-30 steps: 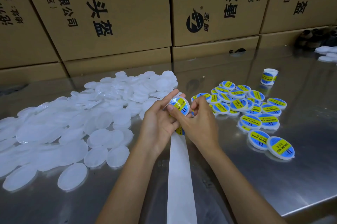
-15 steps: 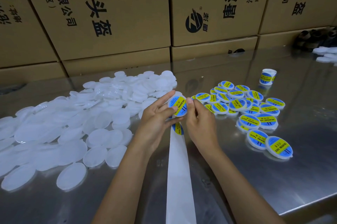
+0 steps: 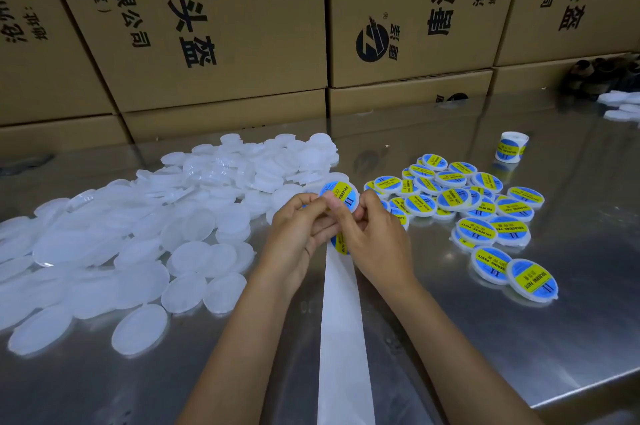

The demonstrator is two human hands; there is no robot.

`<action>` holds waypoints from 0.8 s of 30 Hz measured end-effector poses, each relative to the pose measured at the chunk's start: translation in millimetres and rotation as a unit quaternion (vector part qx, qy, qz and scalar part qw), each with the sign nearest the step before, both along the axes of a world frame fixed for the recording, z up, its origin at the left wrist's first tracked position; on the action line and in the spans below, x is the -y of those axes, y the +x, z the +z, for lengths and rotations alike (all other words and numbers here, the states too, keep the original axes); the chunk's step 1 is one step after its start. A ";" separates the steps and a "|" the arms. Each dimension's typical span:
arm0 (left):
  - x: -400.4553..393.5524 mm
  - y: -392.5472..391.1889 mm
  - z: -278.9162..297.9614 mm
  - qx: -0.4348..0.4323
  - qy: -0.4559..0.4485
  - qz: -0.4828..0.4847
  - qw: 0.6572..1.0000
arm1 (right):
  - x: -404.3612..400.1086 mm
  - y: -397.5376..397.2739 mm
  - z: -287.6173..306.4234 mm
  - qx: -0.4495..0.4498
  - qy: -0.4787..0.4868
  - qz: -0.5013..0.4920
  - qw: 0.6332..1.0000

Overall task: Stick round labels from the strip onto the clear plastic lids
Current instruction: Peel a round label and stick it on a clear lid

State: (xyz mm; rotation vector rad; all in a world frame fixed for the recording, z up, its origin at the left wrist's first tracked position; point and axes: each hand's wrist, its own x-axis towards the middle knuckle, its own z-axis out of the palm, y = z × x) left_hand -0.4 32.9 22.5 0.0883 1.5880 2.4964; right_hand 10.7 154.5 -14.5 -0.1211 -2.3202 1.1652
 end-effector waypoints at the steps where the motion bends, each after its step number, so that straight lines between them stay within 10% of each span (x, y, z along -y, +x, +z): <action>1: -0.1 -0.5 -0.4 0.003 0.008 -0.017 1.000 | -0.6 0.1 -0.2 -0.001 0.001 0.002 1.000; 24: -7.0 2.3 -12.4 -0.202 -0.362 0.181 0.892 | 6.9 9.8 6.1 -0.052 -0.072 0.075 0.993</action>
